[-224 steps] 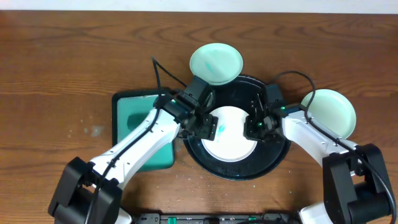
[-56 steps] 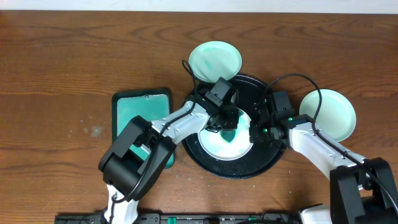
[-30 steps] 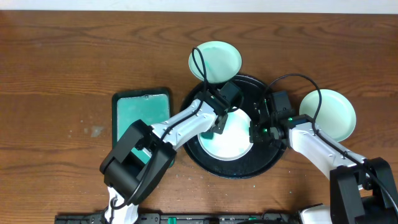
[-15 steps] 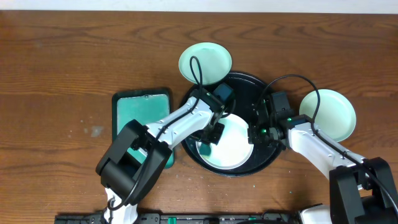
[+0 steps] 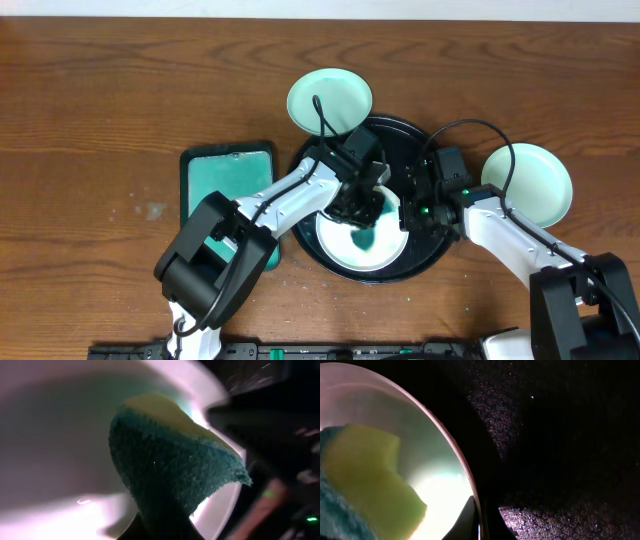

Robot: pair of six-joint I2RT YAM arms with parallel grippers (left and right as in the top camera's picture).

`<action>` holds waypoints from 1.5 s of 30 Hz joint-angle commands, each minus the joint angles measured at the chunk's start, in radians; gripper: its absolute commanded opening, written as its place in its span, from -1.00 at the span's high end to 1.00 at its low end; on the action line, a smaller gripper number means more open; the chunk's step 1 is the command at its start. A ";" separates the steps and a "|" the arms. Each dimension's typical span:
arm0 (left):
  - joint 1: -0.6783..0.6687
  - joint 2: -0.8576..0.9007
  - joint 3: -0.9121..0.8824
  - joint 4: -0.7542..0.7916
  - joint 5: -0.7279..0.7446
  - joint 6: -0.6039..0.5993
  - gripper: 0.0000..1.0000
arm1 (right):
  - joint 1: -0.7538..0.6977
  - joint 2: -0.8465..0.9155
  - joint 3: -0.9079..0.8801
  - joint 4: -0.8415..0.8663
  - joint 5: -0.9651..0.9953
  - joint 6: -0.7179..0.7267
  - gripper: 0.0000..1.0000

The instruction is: Clean dirty plates on tray and stack at the side

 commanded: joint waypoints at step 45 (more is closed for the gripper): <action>0.148 -0.069 0.164 -0.401 -0.460 -0.257 0.86 | -0.005 0.013 -0.010 -0.002 0.059 0.010 0.97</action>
